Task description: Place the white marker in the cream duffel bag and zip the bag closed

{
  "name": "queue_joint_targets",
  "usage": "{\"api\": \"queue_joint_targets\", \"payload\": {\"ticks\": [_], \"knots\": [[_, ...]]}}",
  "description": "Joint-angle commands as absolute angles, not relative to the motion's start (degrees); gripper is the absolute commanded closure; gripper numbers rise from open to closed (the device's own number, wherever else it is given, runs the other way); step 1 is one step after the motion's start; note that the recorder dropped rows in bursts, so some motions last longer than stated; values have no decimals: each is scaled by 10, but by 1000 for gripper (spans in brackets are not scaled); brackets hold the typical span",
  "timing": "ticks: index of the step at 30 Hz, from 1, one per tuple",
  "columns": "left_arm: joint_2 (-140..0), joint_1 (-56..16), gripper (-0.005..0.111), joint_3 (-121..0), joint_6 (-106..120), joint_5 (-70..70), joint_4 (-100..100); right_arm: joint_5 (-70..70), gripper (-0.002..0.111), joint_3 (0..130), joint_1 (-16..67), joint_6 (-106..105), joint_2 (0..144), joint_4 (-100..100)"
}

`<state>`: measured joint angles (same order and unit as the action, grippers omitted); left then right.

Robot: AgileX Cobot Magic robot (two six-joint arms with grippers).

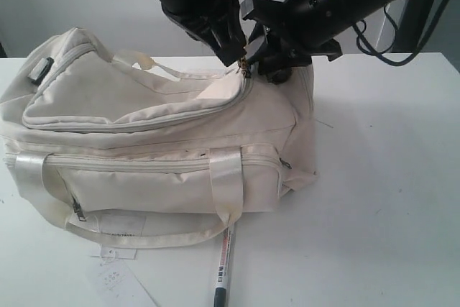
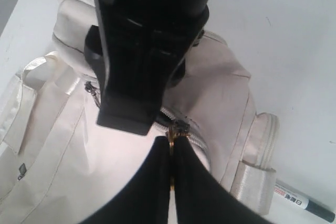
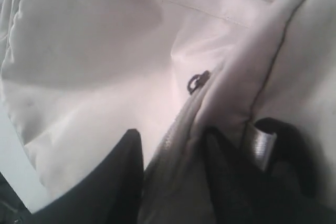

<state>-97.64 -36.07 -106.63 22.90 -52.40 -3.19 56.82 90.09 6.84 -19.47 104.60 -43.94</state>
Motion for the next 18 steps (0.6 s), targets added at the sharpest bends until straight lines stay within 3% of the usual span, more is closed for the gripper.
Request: {"api": "queue_joint_targets", "payload": {"ticks": [1, 2, 18], "knots": [[-965, -361, 107, -1067, 225, -523, -34, 552, 103, 909, 69, -193, 1055, -441], [-965, -361, 107, -1067, 225, -523, -35, 540, 108, 909, 69, -193, 1054, -440], [-965, -361, 107, -1067, 227, -643, -63, 426, 108, 909, 68, -164, 1054, -439]]}}
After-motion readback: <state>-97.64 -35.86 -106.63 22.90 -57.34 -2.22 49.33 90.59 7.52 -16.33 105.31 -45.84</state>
